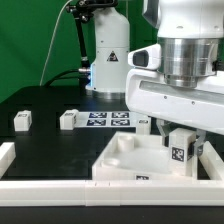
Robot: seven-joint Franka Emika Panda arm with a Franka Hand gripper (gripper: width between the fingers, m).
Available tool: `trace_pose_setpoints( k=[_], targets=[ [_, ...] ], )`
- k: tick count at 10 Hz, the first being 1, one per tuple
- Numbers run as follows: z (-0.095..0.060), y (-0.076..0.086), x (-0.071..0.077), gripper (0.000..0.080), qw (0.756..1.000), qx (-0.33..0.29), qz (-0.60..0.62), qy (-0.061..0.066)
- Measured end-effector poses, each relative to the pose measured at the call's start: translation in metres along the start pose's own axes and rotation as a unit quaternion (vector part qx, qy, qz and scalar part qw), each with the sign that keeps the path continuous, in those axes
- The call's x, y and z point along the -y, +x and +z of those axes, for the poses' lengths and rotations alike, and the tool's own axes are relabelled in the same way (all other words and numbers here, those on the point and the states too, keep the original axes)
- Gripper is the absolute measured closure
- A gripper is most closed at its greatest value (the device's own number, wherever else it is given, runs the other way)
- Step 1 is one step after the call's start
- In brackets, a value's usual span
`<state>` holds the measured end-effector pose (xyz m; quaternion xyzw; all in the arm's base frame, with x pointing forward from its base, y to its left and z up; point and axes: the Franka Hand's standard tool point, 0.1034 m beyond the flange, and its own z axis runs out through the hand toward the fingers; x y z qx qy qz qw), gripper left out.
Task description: Assemble one leg
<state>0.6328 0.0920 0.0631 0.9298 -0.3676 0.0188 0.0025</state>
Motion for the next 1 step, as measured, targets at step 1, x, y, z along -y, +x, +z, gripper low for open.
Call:
trace_pose_setpoints(
  k=[1],
  targets=[
    [0.0001, 0.0, -0.0001, 0.0252, 1.0, 0.0, 0.0, 0.0]
  ],
)
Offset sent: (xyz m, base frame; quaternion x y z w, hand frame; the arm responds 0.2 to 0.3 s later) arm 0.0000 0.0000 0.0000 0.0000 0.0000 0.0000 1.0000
